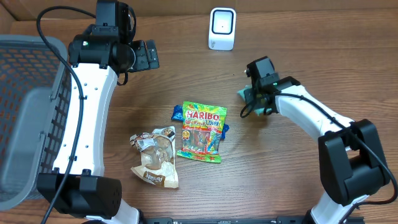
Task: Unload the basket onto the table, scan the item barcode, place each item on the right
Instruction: 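Move the pale green packet right and set it down, then regrasp the pale green packet with the right gripper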
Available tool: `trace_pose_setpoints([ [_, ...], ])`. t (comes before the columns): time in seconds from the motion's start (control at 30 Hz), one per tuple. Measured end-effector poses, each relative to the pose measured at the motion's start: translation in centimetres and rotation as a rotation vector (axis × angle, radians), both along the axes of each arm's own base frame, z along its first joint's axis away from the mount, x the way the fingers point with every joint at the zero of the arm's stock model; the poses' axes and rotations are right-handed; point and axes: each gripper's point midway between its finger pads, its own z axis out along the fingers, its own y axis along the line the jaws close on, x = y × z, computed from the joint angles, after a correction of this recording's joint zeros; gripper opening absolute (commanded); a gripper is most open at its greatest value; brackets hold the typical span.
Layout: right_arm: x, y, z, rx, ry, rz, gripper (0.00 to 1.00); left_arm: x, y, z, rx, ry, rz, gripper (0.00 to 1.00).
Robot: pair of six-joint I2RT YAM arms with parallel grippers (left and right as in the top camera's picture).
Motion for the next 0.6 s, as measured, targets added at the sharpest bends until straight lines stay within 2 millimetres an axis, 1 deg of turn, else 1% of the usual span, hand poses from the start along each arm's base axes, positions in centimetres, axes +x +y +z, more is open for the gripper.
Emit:
trace_pose_setpoints([
  [0.03, -0.1, -0.4, 0.0, -0.015, 0.006, -0.003, 0.04, 0.0, 0.0, 0.0, 0.000, 0.000, 0.000, 1.00],
  [0.07, -0.2, -0.6, 0.2, -0.024, 0.016, -0.007, 0.09, 0.0, 0.0, 0.0, 0.000, 0.000, 0.000, 1.00],
  [0.1, -0.4, -0.8, 0.5, -0.030, 0.037, -0.013, 0.26, 0.0, 0.0, 0.0, 0.000, 0.000, 0.000, 1.00],
  [0.13, -0.5, -0.8, 1.1, -0.028, 0.054, -0.025, 0.45, 0.0, 0.0, 0.0, 0.000, 0.000, 0.000, 1.00],
  [0.17, -0.5, -0.7, 2.0, -0.016, 0.065, -0.040, 0.59, 0.0, 0.0, 0.0, 0.000, 0.000, 0.000, 1.00],
  [0.2, -0.3, -0.4, 3.2, 0.004, 0.075, -0.058, 0.65, 0.0, 0.0, 0.0, 0.000, 0.000, 0.000, 1.00],
  [0.3, 0.5, 0.3, 7.5, 0.112, 0.095, -0.137, 0.66, 0.0, 0.0, 0.0, 0.000, 0.000, 0.000, 1.00],
  [0.37, 0.5, -0.1, 9.8, 0.200, 0.115, -0.248, 0.66, 0.0, 0.0, 0.0, 0.000, 0.000, 0.000, 1.00],
  [0.4, 0.2, -0.6, 10.3, 0.232, 0.133, -0.308, 0.66, 0.0, 0.0, 0.0, 0.000, 0.000, 0.000, 1.00],
  [0.47, -0.5, -2.1, 10.5, 0.291, 0.182, -0.435, 0.66, 0.0, 0.0, 0.0, 0.000, 0.000, 0.000, 1.00],
  [0.5, -0.8, -2.6, 10.0, 0.324, 0.207, -0.494, 0.66, 0.0, 0.0, 0.0, 0.000, 0.000, 0.000, 1.00],
  [0.53, -1.1, -3.1, 9.3, 0.343, 0.229, -0.537, 0.66, 0.0, 0.0, 0.0, 0.000, 0.000, 0.000, 1.00],
  [0.6, -1.8, -3.7, 7.3, 0.384, 0.279, -0.616, 0.67, 0.0, 0.0, 0.0, 0.000, 0.000, 0.000, 1.00],
])
